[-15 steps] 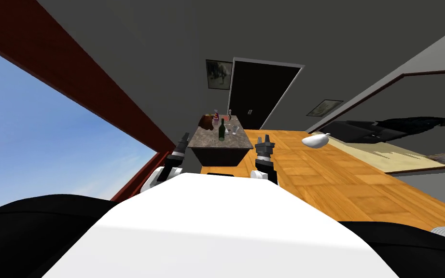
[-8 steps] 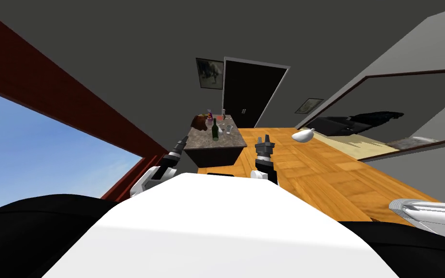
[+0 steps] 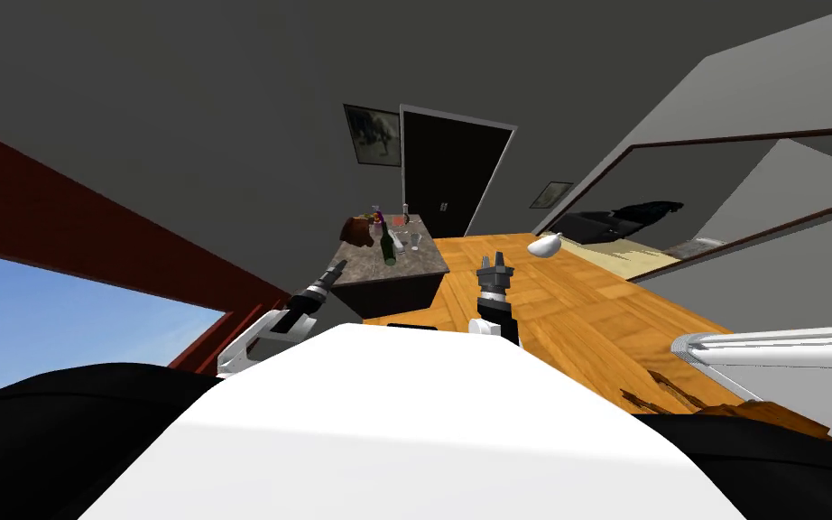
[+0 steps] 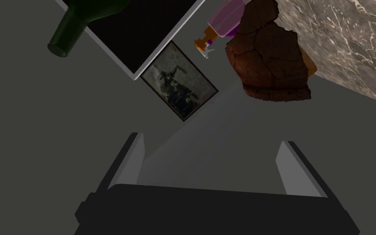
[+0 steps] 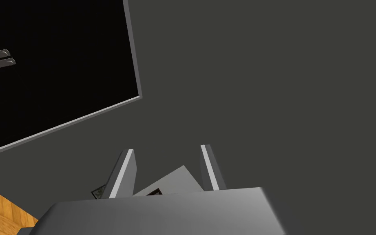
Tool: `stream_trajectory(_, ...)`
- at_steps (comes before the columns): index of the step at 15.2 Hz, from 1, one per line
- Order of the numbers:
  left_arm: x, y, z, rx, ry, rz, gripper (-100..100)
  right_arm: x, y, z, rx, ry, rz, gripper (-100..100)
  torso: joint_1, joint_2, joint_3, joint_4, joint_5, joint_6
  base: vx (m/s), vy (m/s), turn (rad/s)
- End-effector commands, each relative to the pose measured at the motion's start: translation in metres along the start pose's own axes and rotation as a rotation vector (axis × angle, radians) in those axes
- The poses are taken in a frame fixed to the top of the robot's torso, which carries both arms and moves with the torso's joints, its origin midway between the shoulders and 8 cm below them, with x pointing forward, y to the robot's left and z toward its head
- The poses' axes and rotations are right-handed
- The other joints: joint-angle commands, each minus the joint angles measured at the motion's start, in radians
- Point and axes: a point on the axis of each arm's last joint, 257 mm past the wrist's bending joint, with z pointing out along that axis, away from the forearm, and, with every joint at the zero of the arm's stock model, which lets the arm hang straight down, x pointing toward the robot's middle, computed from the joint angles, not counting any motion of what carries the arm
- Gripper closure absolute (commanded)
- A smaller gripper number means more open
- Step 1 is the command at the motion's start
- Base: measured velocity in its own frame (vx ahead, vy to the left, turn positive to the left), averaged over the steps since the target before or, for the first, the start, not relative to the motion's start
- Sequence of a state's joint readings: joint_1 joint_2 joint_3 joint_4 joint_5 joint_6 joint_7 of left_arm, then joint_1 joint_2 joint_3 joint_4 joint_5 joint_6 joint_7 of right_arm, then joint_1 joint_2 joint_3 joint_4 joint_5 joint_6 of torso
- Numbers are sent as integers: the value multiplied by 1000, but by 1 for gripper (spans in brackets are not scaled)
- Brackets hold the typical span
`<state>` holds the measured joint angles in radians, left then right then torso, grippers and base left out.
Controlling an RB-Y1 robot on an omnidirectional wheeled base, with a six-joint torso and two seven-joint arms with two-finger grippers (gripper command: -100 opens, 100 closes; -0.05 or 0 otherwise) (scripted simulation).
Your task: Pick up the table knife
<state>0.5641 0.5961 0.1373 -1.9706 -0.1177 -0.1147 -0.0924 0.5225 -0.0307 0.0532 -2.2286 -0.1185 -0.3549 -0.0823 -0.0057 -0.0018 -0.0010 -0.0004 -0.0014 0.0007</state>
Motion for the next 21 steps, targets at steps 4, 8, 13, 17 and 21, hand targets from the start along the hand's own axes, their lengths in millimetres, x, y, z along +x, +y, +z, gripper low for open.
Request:
stream_trajectory(4, -2, 51, -6, -125, 67, 81, -100, 0, 0, 0, 0, 0, 0, 0, 0, 0, 0, 0, 0, 0, 35, -81, -174)
stream_trajectory(8, -6, 85, -13, -211, 116, 133, -100, 0, 0, 0, 0, 0, 0, 0, 0, 0, 0, 0, 0, 0, 41, -74, -165)
stream_trajectory(13, -13, 116, -21, -293, 169, 197, -100, 0, 0, 0, 0, 0, 0, 0, 1, -1, 0, 0, 0, 0, 49, -64, -158)
stream_trajectory(17, -19, 145, -32, -374, 216, 244, -100, 0, 0, 0, 0, 0, 0, 0, 1, 0, 0, 0, 0, 0, 47, -60, -136)
stream_trajectory(21, -25, 172, -44, -451, 262, 287, -100, 0, 0, 0, 0, 0, 0, 0, 1, -1, -1, 0, 0, 0, 59, -56, -135)
